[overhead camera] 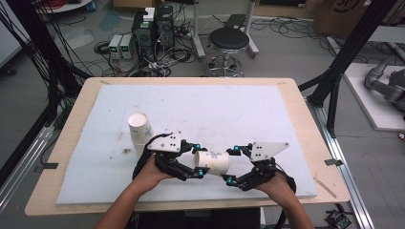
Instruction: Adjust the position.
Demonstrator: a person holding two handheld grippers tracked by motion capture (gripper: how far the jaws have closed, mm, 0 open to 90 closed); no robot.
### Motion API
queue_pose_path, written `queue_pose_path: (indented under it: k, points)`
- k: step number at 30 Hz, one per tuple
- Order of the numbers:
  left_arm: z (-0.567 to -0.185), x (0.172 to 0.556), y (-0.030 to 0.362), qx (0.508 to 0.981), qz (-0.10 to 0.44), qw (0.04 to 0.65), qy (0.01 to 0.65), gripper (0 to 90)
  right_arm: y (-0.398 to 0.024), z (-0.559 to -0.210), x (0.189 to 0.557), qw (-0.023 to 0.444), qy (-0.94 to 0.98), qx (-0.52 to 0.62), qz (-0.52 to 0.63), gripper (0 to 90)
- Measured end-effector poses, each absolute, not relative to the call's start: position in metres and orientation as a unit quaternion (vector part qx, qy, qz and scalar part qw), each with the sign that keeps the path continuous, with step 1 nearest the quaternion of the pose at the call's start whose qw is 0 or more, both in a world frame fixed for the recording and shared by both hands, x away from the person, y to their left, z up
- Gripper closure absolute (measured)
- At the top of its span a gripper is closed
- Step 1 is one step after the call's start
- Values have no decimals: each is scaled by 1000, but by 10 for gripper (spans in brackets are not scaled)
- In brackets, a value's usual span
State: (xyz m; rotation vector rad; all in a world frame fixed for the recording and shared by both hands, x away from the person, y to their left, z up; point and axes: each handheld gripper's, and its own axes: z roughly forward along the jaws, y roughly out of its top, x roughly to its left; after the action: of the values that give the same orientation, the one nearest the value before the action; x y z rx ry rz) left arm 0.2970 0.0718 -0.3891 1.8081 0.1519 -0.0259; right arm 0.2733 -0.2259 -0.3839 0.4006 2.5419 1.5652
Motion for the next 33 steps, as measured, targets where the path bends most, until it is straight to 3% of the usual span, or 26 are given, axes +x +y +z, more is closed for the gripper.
queue_pose_path:
  k: [12,23,33]
  points:
    - [-387,295,77,764,-1,642,68,366,-234,-390,273,59,823,141,548,181]
    - [-385,291,70,757,-27,651,40,366,-231,-392,273,30,811,119,571,186]
    - [-387,291,68,743,-38,667,36,366,-230,-393,275,10,798,94,595,281]
